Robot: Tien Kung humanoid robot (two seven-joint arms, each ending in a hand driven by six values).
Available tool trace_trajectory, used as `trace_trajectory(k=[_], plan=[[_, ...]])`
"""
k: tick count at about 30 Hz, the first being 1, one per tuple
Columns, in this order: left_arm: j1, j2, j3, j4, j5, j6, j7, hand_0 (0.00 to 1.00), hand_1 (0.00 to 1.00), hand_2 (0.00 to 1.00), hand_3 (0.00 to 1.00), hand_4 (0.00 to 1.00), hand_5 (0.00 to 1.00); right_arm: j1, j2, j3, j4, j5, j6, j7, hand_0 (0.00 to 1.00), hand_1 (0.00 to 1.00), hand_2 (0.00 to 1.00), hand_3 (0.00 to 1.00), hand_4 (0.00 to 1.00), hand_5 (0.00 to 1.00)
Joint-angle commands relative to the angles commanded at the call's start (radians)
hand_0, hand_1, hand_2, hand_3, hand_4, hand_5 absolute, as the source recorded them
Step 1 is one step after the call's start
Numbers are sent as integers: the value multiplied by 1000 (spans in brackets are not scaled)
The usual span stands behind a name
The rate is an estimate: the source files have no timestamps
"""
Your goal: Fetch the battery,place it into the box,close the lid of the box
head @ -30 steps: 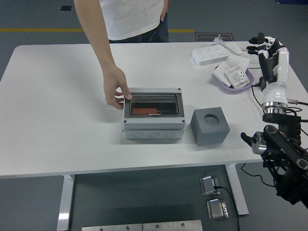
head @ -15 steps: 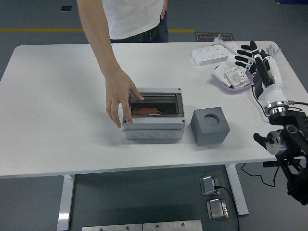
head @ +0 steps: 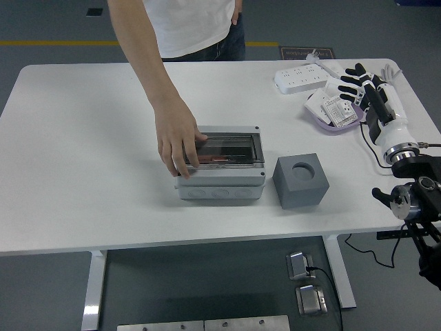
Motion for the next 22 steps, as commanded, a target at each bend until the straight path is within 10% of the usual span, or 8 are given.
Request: trace_trajectory(k=[9, 22], plan=[[0, 5, 3, 0, -6, 0, 1, 634, 707, 627, 600, 596, 452, 7, 6, -26, -18, 48, -69, 74, 732, 682, 693, 633, 796, 728], [-3, 13, -11, 0, 21, -8, 14, 634, 707, 626, 601, 596, 451, 12, 13, -80, -41, 123, -18, 58, 698, 637, 652, 609, 760, 689]])
